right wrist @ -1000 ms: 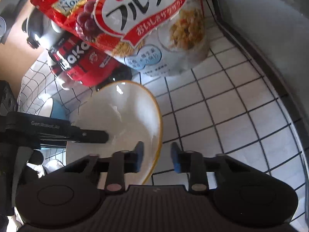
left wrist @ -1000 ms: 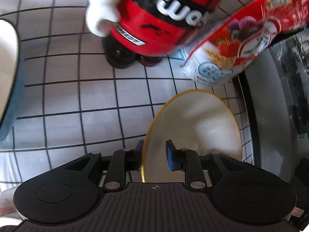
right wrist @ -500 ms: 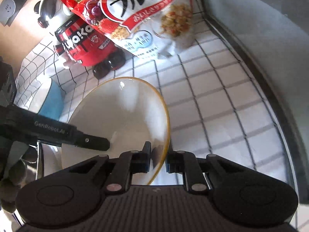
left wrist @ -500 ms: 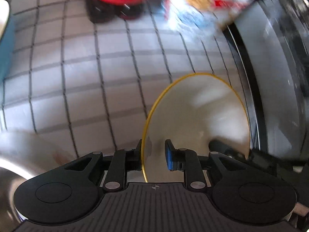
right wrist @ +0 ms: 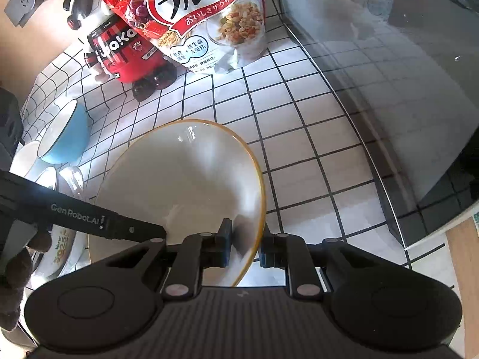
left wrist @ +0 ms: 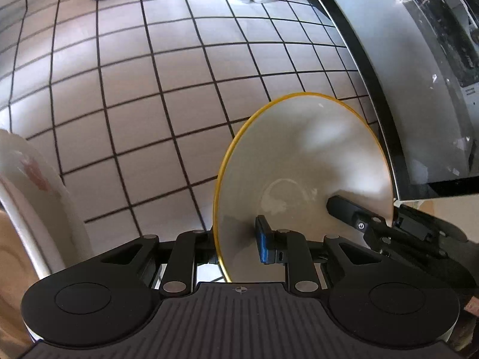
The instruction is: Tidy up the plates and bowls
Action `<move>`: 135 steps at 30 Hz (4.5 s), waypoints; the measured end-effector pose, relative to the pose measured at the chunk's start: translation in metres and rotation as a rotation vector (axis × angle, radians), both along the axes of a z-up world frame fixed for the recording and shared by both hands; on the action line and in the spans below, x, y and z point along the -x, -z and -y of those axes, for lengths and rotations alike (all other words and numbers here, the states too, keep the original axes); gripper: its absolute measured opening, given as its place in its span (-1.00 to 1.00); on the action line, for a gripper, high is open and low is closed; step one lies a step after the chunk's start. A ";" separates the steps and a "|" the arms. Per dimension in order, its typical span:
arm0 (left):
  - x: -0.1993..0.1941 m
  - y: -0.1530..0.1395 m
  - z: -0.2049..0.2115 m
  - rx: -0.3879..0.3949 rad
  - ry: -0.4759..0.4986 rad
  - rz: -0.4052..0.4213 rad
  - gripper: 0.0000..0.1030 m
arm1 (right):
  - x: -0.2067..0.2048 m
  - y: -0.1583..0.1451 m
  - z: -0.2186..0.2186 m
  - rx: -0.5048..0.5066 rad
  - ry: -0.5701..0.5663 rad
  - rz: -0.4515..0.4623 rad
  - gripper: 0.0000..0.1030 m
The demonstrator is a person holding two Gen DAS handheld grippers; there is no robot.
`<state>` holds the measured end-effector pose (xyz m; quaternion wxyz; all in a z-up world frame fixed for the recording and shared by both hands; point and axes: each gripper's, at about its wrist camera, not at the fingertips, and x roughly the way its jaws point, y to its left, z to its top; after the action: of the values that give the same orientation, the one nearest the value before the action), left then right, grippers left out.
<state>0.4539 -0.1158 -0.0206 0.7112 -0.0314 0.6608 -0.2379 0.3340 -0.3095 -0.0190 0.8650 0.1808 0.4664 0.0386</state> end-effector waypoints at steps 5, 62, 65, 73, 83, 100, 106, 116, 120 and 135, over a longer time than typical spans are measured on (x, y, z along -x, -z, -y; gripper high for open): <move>-0.002 -0.002 -0.002 0.009 -0.015 0.003 -0.55 | 0.000 -0.001 -0.001 0.007 0.000 0.003 -0.66; -0.159 -0.150 -0.294 -0.004 -0.284 0.267 -0.56 | -0.179 -0.182 -0.209 0.028 -0.346 0.245 -0.29; -0.180 -0.125 -0.295 -0.039 -0.277 0.215 -0.56 | -0.190 -0.154 -0.212 0.031 -0.353 0.175 -0.29; -0.207 -0.085 -0.295 -0.067 -0.196 0.159 -0.56 | -0.218 -0.085 -0.223 -0.064 -0.305 -0.031 -0.29; -0.211 -0.057 -0.291 -0.080 -0.160 0.099 -0.56 | -0.242 -0.036 -0.242 -0.176 -0.239 -0.159 -0.29; -0.197 -0.041 -0.269 -0.094 -0.206 0.085 -0.47 | -0.238 -0.018 -0.252 -0.106 -0.311 -0.184 -0.56; -0.175 -0.044 -0.231 -0.084 -0.153 0.112 -0.45 | -0.215 -0.020 -0.219 -0.085 -0.283 -0.194 -0.57; -0.164 -0.046 -0.168 -0.048 -0.040 0.149 -0.47 | -0.201 -0.022 -0.169 -0.006 -0.232 -0.208 -0.56; -0.164 -0.045 -0.159 -0.075 0.008 0.153 -0.46 | -0.194 -0.021 -0.161 -0.030 -0.236 -0.201 -0.52; -0.162 -0.021 -0.167 -0.046 0.051 0.101 -0.56 | -0.201 -0.006 -0.155 -0.107 -0.093 -0.224 -0.51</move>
<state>0.6157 0.0512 0.0006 0.7377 0.0138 0.6300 -0.2422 0.5346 -0.1542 -0.0126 0.7938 0.2083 0.5653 0.0830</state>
